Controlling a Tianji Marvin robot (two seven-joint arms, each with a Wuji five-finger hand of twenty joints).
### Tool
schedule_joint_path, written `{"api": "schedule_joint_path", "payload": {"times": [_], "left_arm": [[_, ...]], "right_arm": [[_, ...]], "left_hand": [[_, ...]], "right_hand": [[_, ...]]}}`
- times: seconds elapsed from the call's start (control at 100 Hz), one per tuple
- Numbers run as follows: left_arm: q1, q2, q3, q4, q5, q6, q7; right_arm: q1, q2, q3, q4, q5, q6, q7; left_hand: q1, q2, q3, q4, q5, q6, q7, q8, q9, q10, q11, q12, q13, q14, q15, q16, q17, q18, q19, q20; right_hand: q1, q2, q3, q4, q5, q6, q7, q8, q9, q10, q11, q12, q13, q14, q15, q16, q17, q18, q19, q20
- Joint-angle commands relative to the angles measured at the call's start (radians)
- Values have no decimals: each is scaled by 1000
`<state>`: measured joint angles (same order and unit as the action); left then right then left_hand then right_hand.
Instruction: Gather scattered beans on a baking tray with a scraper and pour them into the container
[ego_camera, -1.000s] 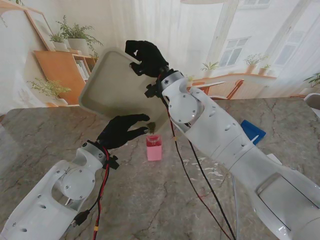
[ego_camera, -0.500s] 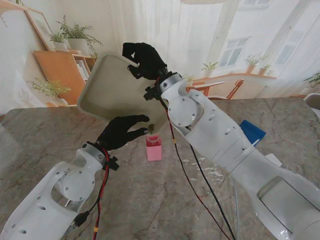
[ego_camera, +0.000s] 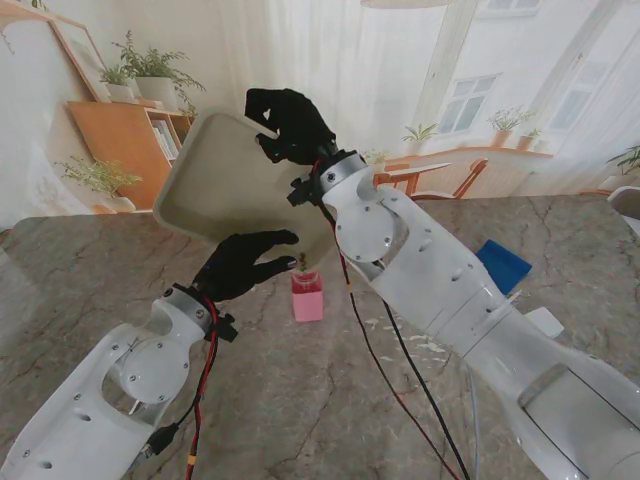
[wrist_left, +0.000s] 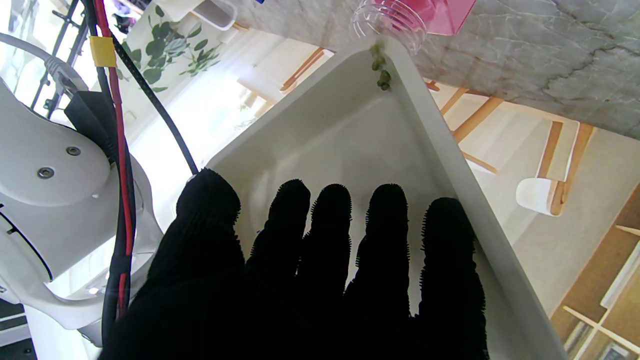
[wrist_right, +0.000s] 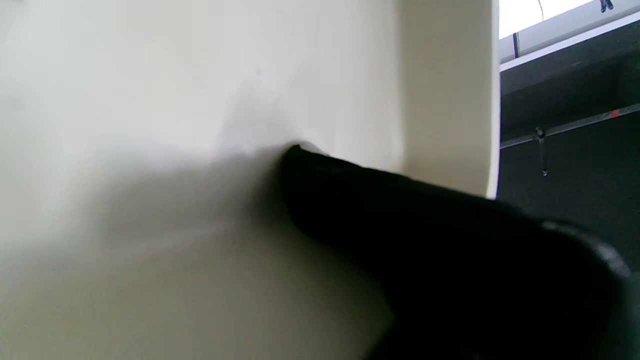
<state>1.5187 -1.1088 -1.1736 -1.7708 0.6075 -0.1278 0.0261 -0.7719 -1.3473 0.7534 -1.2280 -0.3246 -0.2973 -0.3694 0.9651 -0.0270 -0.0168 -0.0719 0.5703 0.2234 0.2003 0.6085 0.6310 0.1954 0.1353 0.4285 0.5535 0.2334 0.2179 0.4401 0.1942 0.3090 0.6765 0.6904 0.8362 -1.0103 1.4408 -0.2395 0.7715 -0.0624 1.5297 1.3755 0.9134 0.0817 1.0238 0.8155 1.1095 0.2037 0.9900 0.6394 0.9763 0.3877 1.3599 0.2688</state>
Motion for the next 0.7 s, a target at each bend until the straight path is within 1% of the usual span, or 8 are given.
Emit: {"api": "schedule_joint_path", "payload": {"times": [0.0, 0.08, 0.48, 0.69], "left_arm": [[7, -3, 2, 0, 1, 3, 4], [8, -4, 2, 0, 2, 2, 5], [9, -4, 0, -1, 5, 2, 12], [13, -6, -3, -4, 13, 2, 24]], "right_arm": [[-2, 2, 4, -17, -8, -4, -1], [-4, 3, 3, -23, -24, -4, -9], [-2, 5, 2, -36, -51, -3, -23], [2, 4, 7, -44, -55, 23, -31]], "left_hand": [[16, 33, -23, 29, 8, -20, 1, -8, 5, -6, -5, -5, -2, 4, -5, -3, -3, 31, -8, 4], [16, 33, -23, 29, 9, -19, 1, -8, 6, -5, -5, -5, -1, 3, -5, -3, -3, 31, -8, 4], [17, 33, -23, 29, 10, -20, 2, -8, 5, -4, -5, -5, -1, 4, -4, -2, -3, 31, -8, 4], [16, 33, -23, 29, 9, -21, 1, -8, 5, -6, -5, -5, -2, 3, -4, -2, -4, 32, -8, 4]], "right_hand": [[133, 112, 129, 125, 21, -32, 26, 22, 98, -211, 121, 85, 109, -172, 194, 86, 148, -354, 334, 175], [132, 113, 129, 125, 20, -34, 26, 22, 98, -211, 121, 85, 109, -173, 194, 85, 148, -355, 335, 175], [131, 115, 129, 125, 21, -35, 26, 22, 97, -213, 120, 85, 109, -173, 193, 85, 148, -356, 335, 176], [131, 115, 129, 125, 21, -35, 26, 22, 97, -213, 120, 85, 109, -175, 193, 86, 148, -356, 335, 177]]}}
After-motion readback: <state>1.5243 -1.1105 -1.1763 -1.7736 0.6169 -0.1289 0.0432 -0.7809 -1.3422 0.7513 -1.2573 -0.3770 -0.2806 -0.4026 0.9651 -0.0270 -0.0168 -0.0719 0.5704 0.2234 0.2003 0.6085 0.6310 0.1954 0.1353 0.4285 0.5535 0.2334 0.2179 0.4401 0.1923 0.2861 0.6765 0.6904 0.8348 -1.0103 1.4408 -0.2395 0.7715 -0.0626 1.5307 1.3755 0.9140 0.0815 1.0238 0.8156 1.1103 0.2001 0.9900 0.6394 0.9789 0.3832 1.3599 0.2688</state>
